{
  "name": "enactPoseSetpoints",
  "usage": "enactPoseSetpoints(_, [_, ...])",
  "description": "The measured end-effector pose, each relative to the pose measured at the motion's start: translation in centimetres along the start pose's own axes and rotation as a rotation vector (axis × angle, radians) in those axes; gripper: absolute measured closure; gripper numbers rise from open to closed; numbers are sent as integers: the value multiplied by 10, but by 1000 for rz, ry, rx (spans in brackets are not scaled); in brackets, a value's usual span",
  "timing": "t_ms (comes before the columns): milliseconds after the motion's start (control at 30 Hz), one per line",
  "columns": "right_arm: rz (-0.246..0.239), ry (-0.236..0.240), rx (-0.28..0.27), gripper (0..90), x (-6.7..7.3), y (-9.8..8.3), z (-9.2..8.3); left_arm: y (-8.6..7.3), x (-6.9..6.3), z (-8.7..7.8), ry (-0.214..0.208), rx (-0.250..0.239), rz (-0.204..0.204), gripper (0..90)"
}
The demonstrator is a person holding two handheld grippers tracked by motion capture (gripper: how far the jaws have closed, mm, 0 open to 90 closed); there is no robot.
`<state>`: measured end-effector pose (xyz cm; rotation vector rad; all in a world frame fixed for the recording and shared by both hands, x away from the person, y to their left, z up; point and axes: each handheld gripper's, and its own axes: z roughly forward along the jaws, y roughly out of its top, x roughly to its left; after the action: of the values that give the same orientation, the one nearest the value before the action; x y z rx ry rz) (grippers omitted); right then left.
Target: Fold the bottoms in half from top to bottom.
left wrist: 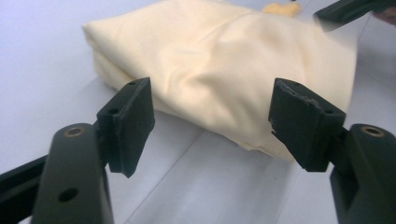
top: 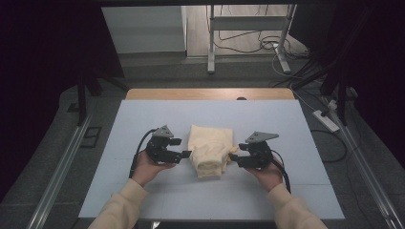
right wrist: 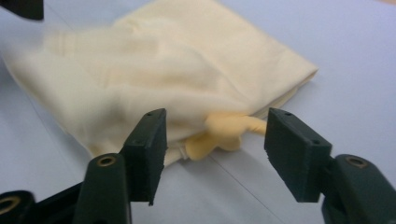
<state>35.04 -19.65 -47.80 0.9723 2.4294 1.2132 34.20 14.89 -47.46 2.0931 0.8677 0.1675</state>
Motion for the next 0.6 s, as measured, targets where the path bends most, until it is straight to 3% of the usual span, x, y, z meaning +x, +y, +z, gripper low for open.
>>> enactPoseSetpoints(67, [14, 9, -9, 385, 0, 4, -4, 0, 1, -2, 2, -14, -10, 302])
enactPoseSetpoints(233, [-16, 38, 0, 470, 6, 15, -2, 1, 4, 1, 6, -12, -18, 297])
enactPoseSetpoints(333, [-65, 33, 2, 603, 14, 22, 3, 1, 5, 2, 3, -10, -21, 295])
enactPoseSetpoints(467, [-90, 104, 37, 794, 24, 35, 15, 0, 6, 2, 7, -9, -30, 296])
enactPoseSetpoints(600, [-144, 119, 38, 846, 36, 43, 22, 0, 7, 1, 8, -10, -30, 296])
